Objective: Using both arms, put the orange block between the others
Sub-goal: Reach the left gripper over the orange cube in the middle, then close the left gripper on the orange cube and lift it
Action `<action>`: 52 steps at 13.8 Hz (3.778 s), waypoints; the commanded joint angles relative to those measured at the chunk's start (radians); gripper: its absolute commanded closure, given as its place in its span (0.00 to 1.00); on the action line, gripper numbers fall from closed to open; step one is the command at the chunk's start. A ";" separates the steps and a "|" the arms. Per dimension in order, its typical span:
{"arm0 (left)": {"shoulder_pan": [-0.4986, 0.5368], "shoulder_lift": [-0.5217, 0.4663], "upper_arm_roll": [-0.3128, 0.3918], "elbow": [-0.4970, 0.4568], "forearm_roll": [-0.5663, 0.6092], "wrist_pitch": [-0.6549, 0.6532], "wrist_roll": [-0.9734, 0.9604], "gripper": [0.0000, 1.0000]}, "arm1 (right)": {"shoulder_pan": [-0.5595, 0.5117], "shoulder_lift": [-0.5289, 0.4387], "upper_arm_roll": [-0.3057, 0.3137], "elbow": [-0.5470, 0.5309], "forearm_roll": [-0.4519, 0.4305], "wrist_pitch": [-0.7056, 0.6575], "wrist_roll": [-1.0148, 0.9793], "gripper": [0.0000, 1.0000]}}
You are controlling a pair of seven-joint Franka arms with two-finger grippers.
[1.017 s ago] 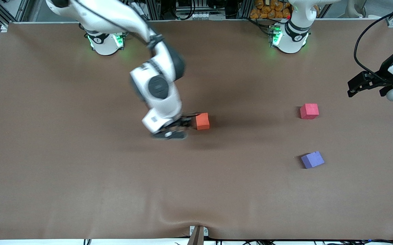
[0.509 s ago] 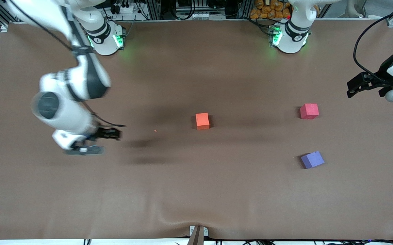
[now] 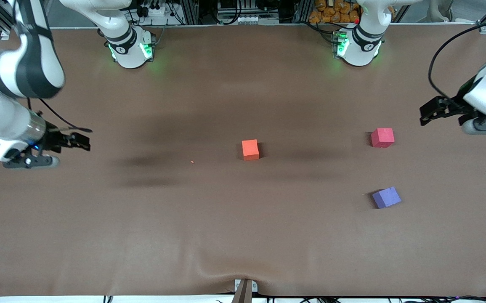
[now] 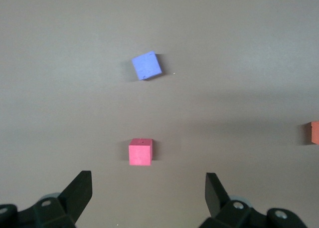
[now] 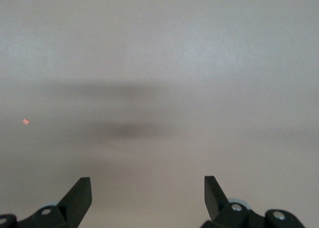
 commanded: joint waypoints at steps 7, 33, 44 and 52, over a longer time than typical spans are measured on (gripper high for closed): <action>-0.320 0.218 0.000 0.057 -0.001 0.109 -0.421 0.00 | -0.077 -0.015 0.017 0.384 -0.005 -0.432 0.043 0.00; -0.705 0.680 0.003 0.097 0.060 0.556 -0.936 0.00 | -0.077 -0.012 0.028 0.530 -0.009 -0.478 0.068 0.00; -0.710 0.693 0.001 0.037 0.040 0.645 -0.967 0.29 | -0.077 -0.012 0.028 0.530 -0.006 -0.478 0.068 0.00; -0.633 0.613 0.007 0.042 0.043 0.585 -0.904 1.00 | -0.077 -0.012 0.028 0.530 -0.008 -0.478 0.068 0.00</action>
